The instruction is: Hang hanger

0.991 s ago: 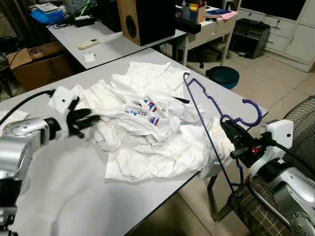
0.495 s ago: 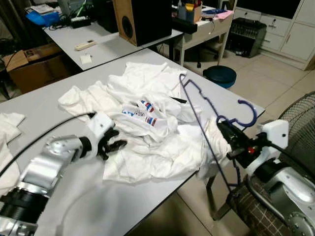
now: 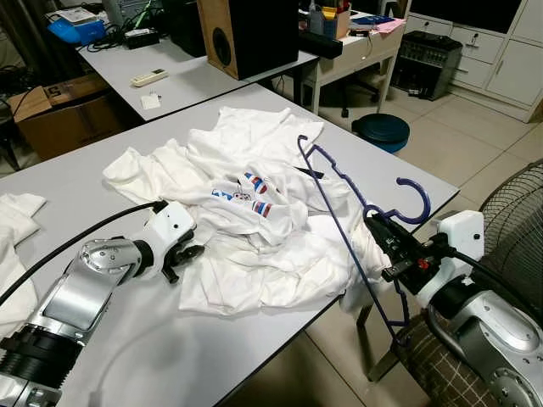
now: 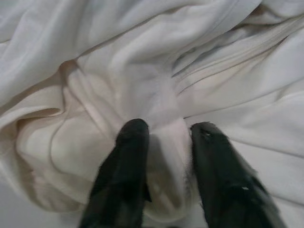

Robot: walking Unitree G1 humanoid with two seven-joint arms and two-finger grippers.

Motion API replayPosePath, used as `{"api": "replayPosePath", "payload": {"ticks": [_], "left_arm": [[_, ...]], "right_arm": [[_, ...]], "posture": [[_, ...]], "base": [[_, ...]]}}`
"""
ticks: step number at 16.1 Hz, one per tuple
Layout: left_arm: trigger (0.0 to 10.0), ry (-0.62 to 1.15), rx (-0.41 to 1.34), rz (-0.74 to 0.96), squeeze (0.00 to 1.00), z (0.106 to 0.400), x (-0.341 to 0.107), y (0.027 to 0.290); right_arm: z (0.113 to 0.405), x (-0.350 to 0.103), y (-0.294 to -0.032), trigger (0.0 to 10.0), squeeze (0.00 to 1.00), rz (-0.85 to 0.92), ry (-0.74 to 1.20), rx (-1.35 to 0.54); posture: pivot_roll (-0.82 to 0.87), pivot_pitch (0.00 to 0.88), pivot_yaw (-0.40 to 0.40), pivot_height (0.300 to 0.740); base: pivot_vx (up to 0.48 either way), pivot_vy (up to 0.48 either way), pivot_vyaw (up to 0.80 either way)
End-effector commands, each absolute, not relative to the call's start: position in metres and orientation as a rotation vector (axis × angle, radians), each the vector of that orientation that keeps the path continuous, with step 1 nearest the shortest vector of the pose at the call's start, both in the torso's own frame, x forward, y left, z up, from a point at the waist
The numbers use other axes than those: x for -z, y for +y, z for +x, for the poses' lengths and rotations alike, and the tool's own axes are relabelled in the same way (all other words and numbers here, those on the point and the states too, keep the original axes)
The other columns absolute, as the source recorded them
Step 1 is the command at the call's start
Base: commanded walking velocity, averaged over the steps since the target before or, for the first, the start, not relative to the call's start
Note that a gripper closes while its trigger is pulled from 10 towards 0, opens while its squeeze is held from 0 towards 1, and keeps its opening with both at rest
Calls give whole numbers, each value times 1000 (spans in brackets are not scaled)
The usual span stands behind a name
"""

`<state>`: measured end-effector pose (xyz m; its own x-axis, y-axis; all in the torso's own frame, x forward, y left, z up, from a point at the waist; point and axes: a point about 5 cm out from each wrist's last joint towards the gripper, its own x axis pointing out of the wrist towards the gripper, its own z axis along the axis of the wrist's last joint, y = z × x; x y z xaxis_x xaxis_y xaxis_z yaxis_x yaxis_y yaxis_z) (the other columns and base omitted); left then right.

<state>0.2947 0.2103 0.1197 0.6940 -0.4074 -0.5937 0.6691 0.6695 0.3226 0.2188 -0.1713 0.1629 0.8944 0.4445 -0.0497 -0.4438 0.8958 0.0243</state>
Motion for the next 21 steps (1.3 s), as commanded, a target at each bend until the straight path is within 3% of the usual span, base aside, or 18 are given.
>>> {"api": "replayPosePath", "payload": {"ticks": [1,5,10,12,15,17,21], "left_arm": [[0,523,619,599,0,293,-116,215],[0,530,597,732,0,296,-109,218],[0,482,551,764,0,304,-114,221],[0,435,533,711,0,308,-121,221],[0,239,554,441,0,321,-160,205],[0,132,523,403,0,332,-191,206],[0,60,481,401,0,338,-219,213]], "right_arm": [[220,-166,-169,10000,0,0,34,-473],[220,-167,-169,10000,0,0,32,-473],[221,-167,-169,10000,0,2,30,-468],[221,-167,-170,10000,0,1,29,-467],[214,-171,-169,10000,0,17,28,-550],[201,-176,-161,10000,0,34,41,-706],[183,-174,-158,10000,0,54,94,-840]], "posture": [[-18,0,90,740],[-17,0,87,740],[-20,0,94,740],[-20,0,94,740],[-16,0,86,740],[-18,0,86,740],[-19,0,85,740]], "base": [[0,0,0],[0,0,0],[0,0,0],[0,0,0],[0,0,0],[0,0,0],[0,0,0]]}}
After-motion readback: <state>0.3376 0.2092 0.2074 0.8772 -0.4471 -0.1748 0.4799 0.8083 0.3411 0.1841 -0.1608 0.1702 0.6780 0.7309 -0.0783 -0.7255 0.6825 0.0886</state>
